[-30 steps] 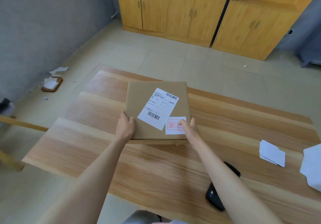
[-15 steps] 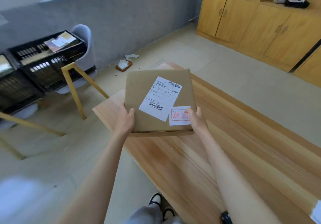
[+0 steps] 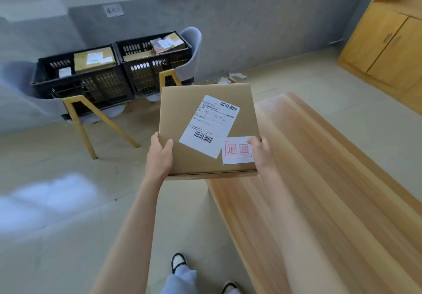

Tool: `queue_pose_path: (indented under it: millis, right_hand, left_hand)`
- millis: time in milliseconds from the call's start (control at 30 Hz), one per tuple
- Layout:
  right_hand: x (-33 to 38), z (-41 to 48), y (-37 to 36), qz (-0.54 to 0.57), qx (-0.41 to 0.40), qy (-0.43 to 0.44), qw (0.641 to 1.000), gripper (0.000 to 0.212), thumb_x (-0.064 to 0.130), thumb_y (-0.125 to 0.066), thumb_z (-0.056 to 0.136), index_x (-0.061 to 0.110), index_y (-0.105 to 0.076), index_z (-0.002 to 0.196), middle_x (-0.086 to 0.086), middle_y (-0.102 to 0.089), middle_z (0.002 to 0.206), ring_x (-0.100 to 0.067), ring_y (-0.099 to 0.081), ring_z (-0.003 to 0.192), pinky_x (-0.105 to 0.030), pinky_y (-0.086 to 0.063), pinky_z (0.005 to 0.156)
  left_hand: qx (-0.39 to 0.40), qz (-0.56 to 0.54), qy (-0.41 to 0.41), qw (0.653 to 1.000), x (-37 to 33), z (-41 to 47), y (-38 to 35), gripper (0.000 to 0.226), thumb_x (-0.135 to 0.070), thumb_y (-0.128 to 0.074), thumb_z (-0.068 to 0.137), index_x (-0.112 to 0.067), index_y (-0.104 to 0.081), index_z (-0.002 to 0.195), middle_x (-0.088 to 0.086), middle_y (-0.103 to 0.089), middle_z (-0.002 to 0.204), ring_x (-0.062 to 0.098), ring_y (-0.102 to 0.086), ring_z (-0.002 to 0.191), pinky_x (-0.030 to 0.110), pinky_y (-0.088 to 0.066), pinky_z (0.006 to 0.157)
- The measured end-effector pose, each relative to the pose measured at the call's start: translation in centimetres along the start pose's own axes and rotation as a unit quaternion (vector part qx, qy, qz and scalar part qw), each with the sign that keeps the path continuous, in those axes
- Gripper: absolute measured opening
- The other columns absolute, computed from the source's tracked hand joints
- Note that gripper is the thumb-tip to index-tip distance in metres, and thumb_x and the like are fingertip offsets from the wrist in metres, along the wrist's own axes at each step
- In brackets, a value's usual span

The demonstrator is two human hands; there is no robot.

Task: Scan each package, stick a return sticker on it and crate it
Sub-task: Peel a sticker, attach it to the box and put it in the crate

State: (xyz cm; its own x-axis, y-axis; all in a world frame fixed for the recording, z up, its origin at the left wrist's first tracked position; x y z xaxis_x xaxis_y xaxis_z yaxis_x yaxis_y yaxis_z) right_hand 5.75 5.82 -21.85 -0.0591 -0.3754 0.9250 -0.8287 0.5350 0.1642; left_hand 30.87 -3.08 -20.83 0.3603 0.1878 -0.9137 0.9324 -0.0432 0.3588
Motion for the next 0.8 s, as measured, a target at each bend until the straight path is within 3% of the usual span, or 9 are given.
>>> queue_pose_path:
  millis: [100,200,333,467,800]
  right_hand:
    - [1.1,0.3,-2.9,0.011,0.022,0.013,1.000,0.018,0.026,-0.046,0.087,0.023,-0.052,0.105,0.007,-0.062,0.092,-0.015,-0.059,0.090,-0.031,-0.044,0.074]
    - [2.4,0.7,-6.0,0.008,0.036,0.018,0.999,0.016,0.025,-0.046,0.088,0.024,-0.053,0.102,0.007,-0.063,0.089,-0.012,-0.059,0.085,-0.030,-0.044,0.072]
    - [4.0,1.7,-10.4,-0.007,0.040,0.021,0.999,0.015,0.031,-0.047,0.085,0.028,-0.052,0.098,0.004,-0.066,0.094,-0.018,-0.061,0.094,-0.038,-0.046,0.085]
    - [6.2,2.6,-14.7,-0.013,0.050,0.035,0.998,0.020,0.027,-0.046,0.089,0.021,-0.055,0.106,0.002,-0.067,0.094,-0.016,-0.061,0.089,-0.030,-0.042,0.069]
    - [9.5,4.8,-23.1,-0.016,0.063,0.039,0.997,0.019,0.024,-0.044,0.092,0.022,-0.053,0.109,0.008,-0.063,0.090,-0.008,-0.057,0.084,-0.026,-0.036,0.065]
  left_hand:
    - [-0.025,-0.029,0.013,0.999,0.6,1.5,2.7,0.055,-0.028,-0.040,0.099,-0.018,-0.021,0.149,0.001,-0.040,0.146,0.022,-0.041,0.130,0.041,-0.034,0.109]
    - [-0.043,-0.044,0.021,0.998,0.8,3.1,5.1,0.053,-0.027,-0.041,0.099,-0.018,-0.023,0.149,0.001,-0.040,0.145,0.021,-0.041,0.129,0.034,-0.034,0.106]
    - [-0.063,-0.053,0.020,0.996,1.0,6.0,8.4,0.053,-0.026,-0.041,0.099,-0.017,-0.023,0.149,0.002,-0.041,0.145,0.021,-0.041,0.129,0.032,-0.034,0.103]
    - [-0.067,-0.070,0.017,0.995,1.2,9.4,11.3,0.054,-0.028,-0.041,0.100,-0.019,-0.022,0.149,0.001,-0.041,0.145,0.020,-0.041,0.129,0.038,-0.035,0.108]
    - [-0.076,-0.085,0.007,0.993,0.9,16.1,17.0,0.053,-0.027,-0.041,0.100,-0.019,-0.022,0.149,-0.001,-0.042,0.144,0.017,-0.043,0.128,0.036,-0.037,0.106]
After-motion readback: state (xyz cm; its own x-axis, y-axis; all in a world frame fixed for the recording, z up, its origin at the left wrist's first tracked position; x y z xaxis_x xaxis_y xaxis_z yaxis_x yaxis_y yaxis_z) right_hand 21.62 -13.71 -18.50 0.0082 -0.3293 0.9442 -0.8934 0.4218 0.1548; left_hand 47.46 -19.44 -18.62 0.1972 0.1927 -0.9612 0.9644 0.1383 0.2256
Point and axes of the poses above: each hand's wrist, its own z-axis towards the middle knuckle, its own y-axis out of the back of the hand, x = y × z, the point moved 7 cm from there along z, towards the middle knuckle
